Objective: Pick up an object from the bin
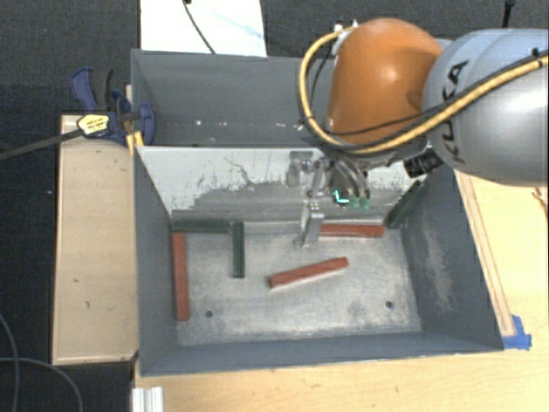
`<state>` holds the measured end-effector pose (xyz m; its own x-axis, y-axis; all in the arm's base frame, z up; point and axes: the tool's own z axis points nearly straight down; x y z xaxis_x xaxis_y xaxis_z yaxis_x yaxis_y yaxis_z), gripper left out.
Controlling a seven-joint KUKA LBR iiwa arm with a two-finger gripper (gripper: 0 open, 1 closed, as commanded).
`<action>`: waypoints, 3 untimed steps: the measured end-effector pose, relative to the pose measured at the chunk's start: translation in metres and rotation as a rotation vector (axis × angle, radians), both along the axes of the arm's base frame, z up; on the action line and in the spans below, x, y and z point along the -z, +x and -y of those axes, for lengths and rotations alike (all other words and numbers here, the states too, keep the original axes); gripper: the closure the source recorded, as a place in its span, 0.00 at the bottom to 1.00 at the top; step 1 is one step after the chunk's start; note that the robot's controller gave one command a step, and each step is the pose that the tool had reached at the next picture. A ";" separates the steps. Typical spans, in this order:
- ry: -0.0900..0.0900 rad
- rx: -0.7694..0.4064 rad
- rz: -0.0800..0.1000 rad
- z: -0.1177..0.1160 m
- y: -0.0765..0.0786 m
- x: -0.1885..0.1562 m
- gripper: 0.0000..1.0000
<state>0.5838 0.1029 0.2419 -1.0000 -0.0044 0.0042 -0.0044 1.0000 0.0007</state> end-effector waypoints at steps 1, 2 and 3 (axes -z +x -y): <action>0.000 -0.204 0.000 0.041 -0.028 0.098 0.00; -0.001 0.036 0.001 0.072 -0.041 0.173 0.00; 0.000 0.037 0.006 0.071 -0.040 0.171 1.00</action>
Offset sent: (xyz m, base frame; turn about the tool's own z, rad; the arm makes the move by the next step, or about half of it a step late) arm -0.0265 -0.0394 -0.0959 -0.2063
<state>0.5443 0.0318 0.0707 -0.9995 0.0322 -0.0016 0.0322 0.9995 0.0012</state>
